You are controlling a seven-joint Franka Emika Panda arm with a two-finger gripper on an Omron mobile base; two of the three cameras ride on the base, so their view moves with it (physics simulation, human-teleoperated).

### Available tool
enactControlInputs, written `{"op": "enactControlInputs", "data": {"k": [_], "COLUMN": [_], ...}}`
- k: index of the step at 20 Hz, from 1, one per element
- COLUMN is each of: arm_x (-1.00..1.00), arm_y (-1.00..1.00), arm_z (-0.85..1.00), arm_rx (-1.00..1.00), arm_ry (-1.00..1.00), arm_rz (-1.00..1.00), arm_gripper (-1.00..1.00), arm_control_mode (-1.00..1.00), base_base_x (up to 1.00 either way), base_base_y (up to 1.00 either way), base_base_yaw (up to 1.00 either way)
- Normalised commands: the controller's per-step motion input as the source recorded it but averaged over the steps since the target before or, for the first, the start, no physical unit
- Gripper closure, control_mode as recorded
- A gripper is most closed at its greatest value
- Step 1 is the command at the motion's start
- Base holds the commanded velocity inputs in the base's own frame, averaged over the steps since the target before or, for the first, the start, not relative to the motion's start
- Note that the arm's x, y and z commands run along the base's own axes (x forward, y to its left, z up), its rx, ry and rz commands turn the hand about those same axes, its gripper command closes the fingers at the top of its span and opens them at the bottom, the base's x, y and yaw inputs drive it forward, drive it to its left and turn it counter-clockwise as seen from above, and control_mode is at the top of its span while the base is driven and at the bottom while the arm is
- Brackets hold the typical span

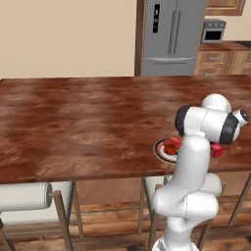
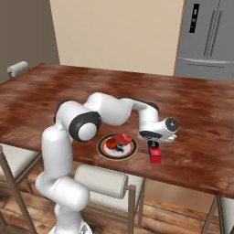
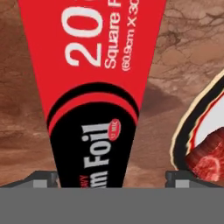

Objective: Retrieve the tupperware and aluminum foil from the cabinet and place them on the dining counter near the plate with tomato and steak to prepare for storing leftovers.

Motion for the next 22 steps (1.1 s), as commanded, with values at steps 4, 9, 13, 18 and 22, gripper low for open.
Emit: {"op": "enactControlInputs", "data": {"k": [4,9,13,18,22], "arm_x": [-0.30,-0.55,-0.77,-0.95,-1.00], "arm_y": [0.11,0.28,0.34,0.26,0.67], "arm_z": [0.67,1.00,0.83,0.86,0.99], "arm_rx": [0.00,-0.06,-0.15,-0.11,-0.19], "arm_ry": [-0.05,-0.11,0.03,0.00,-0.01], "arm_rz": [-0.06,0.00,0.00,0.00,0.00], "arm_gripper": [-1.00,-1.00,-1.00,-1.00,-1.00], "arm_control_mode": [-1.00,-1.00,-1.00,-1.00,-1.00], "base_base_x": [0.00,0.00,0.00,0.00,0.00], "base_base_y": [0.00,0.00,0.00,0.00,0.00], "base_base_yaw": [0.00,0.00,0.00,0.00,0.00]}}
